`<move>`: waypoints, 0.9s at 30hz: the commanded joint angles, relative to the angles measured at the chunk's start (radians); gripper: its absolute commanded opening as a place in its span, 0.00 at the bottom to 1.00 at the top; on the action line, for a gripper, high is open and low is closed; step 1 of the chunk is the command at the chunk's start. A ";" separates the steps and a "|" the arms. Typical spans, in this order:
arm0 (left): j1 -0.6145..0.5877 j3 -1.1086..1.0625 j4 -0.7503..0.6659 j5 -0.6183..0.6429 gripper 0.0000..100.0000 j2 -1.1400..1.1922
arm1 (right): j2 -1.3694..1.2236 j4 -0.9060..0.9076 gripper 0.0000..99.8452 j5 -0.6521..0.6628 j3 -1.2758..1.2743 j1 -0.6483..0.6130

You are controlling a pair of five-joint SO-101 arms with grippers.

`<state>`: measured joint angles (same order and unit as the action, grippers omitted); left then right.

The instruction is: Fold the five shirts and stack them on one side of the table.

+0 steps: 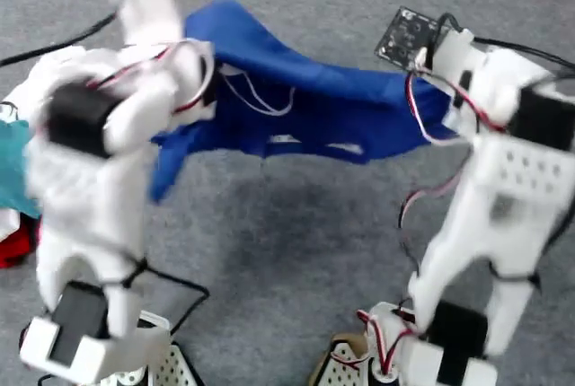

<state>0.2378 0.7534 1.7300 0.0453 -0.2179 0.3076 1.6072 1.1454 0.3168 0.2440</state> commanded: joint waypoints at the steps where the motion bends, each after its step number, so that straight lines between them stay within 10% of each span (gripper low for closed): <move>1: -0.018 0.106 0.031 -0.031 0.02 -0.104 | 0.124 0.106 0.00 -0.017 0.114 0.015; 18: -0.009 -0.710 0.029 -0.078 0.25 -0.820 | 0.386 0.172 0.00 -0.049 0.128 0.016; 27: -0.009 -1.102 -0.193 -0.072 0.25 -0.750 | 0.128 -0.195 0.00 -0.052 -0.229 0.015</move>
<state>0.2286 -0.2470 1.6640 -0.0269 -0.9958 0.5132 1.5658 1.1101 0.1757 0.2547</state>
